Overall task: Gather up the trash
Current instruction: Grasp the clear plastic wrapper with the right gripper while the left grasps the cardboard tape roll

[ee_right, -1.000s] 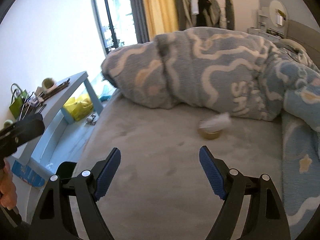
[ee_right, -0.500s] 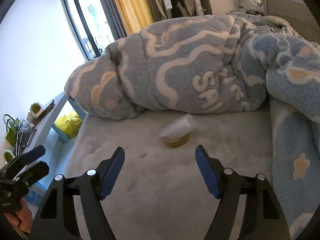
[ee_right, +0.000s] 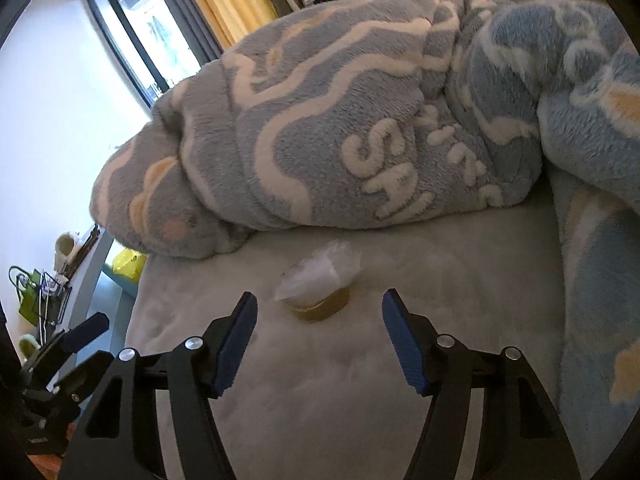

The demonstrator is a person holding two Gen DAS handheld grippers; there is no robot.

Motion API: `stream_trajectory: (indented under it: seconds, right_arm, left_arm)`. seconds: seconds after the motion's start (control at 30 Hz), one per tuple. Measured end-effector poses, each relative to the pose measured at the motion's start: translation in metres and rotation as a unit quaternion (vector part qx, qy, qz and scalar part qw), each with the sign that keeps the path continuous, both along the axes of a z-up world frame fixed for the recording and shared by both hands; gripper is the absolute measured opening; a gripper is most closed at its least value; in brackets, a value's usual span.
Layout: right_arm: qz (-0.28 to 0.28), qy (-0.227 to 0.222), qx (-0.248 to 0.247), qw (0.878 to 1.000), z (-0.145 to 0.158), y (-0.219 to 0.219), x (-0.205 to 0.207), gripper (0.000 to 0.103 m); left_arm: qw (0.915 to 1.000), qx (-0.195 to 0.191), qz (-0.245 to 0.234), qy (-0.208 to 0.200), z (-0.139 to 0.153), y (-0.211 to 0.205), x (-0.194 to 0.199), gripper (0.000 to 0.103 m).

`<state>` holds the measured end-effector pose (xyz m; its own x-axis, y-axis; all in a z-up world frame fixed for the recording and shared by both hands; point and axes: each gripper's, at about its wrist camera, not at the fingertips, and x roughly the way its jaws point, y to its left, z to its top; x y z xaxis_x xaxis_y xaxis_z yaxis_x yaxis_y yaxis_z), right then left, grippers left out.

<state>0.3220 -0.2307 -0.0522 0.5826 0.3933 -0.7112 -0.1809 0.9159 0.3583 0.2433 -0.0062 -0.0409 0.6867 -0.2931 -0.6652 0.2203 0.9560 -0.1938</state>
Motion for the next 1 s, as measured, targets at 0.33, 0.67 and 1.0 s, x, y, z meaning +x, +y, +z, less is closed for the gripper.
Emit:
stream_trajectory:
  seconds: [0.33, 0.67, 1.0]
  right_arm:
    - [0.007, 0.019, 0.016, 1.0, -0.016, -0.001, 0.03, 0.057]
    - [0.03, 0.024, 0.007, 0.999, -0.023, 0.005, 0.047, 0.039]
    - [0.049, -0.01, 0.027, 0.998, 0.0, -0.004, 0.05, 0.036]
  left_arm:
    - [0.9997, 0.006, -0.019, 0.016, -0.022, -0.013, 0.032, 0.086]
    - [0.9987, -0.012, -0.039, 0.032, -0.034, -0.028, 0.056, 0.086]
    - [0.9977, -0.01, -0.055, 0.037, -0.037, -0.053, 0.074, 0.087]
